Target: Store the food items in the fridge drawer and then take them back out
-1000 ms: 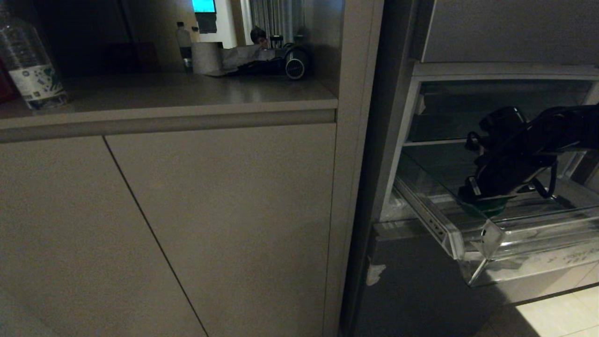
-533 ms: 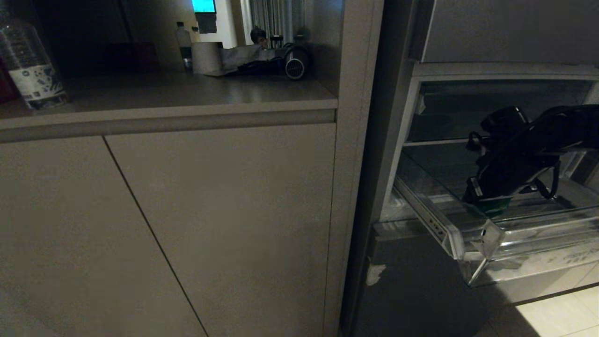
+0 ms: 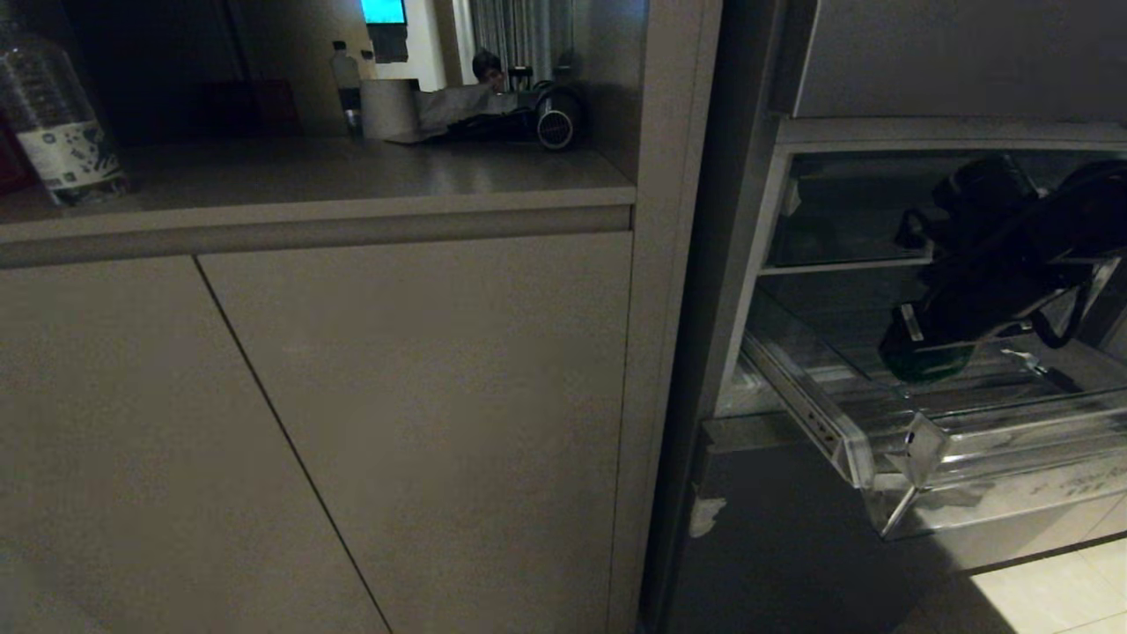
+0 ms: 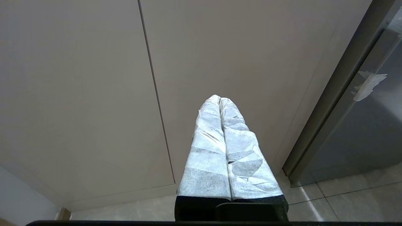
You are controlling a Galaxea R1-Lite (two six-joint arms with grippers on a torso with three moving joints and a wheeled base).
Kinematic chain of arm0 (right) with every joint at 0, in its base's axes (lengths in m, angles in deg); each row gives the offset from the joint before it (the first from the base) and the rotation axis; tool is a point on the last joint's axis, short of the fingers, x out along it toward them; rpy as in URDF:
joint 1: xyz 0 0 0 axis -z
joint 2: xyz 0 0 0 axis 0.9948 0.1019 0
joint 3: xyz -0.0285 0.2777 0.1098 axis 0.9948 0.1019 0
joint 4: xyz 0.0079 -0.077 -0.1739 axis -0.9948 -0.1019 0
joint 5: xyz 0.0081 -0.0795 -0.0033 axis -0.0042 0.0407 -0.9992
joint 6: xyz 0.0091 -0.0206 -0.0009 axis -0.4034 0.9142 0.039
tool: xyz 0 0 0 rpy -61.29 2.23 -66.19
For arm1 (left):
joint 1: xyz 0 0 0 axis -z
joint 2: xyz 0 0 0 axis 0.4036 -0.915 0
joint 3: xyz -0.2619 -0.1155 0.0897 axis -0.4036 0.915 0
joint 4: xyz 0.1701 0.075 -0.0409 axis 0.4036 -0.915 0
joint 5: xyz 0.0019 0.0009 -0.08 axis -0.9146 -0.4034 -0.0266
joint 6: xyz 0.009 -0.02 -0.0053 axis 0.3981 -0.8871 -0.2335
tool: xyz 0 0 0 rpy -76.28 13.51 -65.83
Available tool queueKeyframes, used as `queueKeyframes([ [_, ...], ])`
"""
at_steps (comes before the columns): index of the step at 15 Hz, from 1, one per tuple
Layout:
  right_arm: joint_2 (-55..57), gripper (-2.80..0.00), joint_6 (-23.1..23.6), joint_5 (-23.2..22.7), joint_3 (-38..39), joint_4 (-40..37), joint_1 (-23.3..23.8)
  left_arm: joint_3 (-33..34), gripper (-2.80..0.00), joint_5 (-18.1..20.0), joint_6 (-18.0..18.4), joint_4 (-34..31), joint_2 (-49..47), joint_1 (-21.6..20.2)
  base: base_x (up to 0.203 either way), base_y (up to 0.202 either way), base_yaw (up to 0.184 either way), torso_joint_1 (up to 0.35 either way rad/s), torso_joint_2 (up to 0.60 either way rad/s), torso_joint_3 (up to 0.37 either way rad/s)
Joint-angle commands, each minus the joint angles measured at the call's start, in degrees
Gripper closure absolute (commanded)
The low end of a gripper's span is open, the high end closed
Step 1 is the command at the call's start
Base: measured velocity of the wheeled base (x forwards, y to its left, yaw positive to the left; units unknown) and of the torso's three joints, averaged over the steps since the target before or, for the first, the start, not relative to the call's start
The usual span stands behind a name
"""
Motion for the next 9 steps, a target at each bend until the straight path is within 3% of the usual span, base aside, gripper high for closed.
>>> queueKeyframes([
  [1,-6.2,0.00,0.0,0.1,1.0,-0.3,-2.0,0.0,0.00,0.0,0.0,0.0,0.0,0.0,0.000,0.000,0.000,0.000,0.00,0.000],
  [9,-24.6,0.00,0.1,3.3,6.8,-2.3,-14.4,0.0,0.00,0.0,0.0,0.0,0.0,0.0,0.000,0.000,0.000,0.000,0.00,0.000],
])
